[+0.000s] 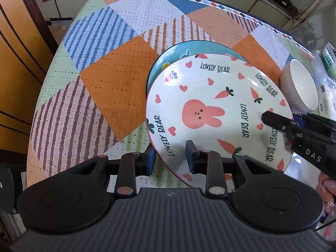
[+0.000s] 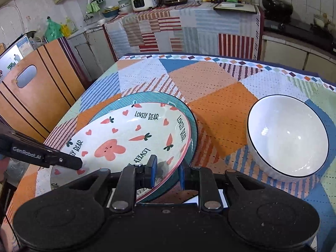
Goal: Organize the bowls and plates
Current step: 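Lower the bunny plate onto the egg plate and open the left gripper, then move the left gripper to the white Morning Honey plate rim and grasp it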
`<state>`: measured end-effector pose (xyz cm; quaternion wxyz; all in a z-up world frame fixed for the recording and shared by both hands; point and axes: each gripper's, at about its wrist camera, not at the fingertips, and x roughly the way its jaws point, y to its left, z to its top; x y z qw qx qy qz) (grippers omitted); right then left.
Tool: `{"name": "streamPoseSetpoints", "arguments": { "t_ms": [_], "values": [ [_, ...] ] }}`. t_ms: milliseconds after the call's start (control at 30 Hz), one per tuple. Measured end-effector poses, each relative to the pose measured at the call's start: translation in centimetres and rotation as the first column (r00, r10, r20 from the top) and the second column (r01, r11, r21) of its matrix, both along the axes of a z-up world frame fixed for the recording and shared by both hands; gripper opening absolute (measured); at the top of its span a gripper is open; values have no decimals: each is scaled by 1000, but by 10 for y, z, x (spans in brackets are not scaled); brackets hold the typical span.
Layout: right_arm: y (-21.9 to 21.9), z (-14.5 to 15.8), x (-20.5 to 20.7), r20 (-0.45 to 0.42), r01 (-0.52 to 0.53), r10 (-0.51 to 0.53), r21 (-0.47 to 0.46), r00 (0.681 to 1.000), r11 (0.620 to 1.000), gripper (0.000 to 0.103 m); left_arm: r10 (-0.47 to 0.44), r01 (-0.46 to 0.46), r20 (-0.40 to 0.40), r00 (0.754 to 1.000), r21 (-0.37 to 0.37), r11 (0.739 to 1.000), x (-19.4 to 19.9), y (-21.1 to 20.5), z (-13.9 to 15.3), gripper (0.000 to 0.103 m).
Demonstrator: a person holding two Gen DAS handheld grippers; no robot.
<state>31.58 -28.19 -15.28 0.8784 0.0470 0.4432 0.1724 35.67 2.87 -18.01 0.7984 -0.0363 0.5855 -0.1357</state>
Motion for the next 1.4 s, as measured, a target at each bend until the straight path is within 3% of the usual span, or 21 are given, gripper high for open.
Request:
{"name": "streamPoseSetpoints", "arguments": {
  "t_ms": [267,533,700,833,1067,1200,1400],
  "values": [
    [7,-2,4,-14,60,-61,-32,998,998,27,13,-14,17,1000,32,999,3,-3,-2,29],
    [19,-2,1,36,94,-91,-103,995,990,31,35,-38,43,998,54,998,4,-6,-3,28],
    [34,-3,-4,55,111,-100,-258,993,960,32,20,-24,68,998,69,997,-3,-11,4,26],
    [28,-2,-12,76,94,-78,-239,994,967,30,2,-7,78,997,66,998,-9,-14,12,25],
    [15,44,-36,100,112,-101,-114,990,987,30,-60,56,101,993,42,998,-32,-19,41,25],
    [13,79,-57,129,75,-59,-126,990,989,31,-111,108,112,988,32,994,-50,-22,65,26],
    [4,115,-91,87,18,-9,-97,996,995,31,-195,193,151,969,30,981,-83,-21,101,26]
  ]
}}
